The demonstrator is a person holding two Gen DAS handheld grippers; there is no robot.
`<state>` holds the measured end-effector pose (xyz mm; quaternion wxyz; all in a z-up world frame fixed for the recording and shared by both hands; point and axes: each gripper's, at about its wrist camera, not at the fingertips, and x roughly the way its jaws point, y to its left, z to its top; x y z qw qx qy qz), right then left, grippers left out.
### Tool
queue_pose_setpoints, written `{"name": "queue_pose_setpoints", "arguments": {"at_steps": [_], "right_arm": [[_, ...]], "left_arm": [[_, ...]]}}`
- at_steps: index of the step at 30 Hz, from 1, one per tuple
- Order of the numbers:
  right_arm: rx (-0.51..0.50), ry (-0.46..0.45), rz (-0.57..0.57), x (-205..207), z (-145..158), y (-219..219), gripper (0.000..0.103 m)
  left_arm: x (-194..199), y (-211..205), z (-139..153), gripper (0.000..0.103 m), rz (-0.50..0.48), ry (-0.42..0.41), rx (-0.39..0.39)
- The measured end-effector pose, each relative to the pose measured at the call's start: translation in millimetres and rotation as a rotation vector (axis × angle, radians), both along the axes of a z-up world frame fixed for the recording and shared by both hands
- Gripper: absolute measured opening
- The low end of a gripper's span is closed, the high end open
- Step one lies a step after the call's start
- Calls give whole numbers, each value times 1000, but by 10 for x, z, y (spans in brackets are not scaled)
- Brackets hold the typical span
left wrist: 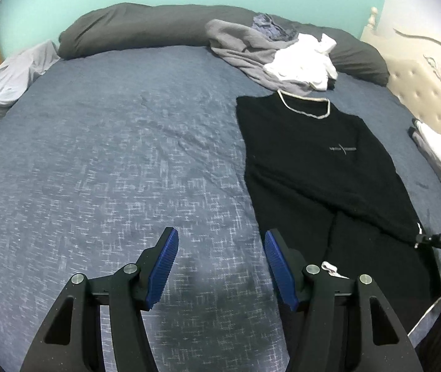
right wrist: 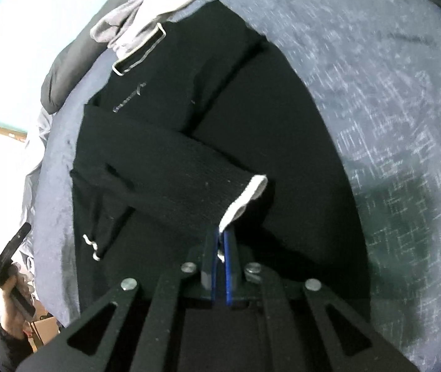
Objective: Fold clothes
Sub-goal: 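Grasp the white-trimmed sleeve cuff with the right gripper, then fold the held sleeve across the sweater body and open the right gripper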
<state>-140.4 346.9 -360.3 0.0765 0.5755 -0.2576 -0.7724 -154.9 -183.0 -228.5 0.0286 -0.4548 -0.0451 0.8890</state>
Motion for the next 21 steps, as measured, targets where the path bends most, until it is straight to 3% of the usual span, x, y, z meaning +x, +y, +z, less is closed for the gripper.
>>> {"name": "queue_pose_setpoints", "arguments": {"at_steps": [4,9,13,17,21], "right_arm": [[26,-23,-35,53,46,142,5],[32,121,18,-31,489,22,7],[10,164,174,-425,578,-614,7],[-35,178,241,-829,513,-1122,7],[-3,196,310,-1126,432,-1534,7]], "left_arm": [[-71,81,-79,62,-18,-11,4],[-207,84,-162,62,-14,-25,9],[-260,54,-179,62,3,-23,32],[-248,-7,-172,63,3,-19,28],[-236,-123,-191,63,18,-23,35]]}}
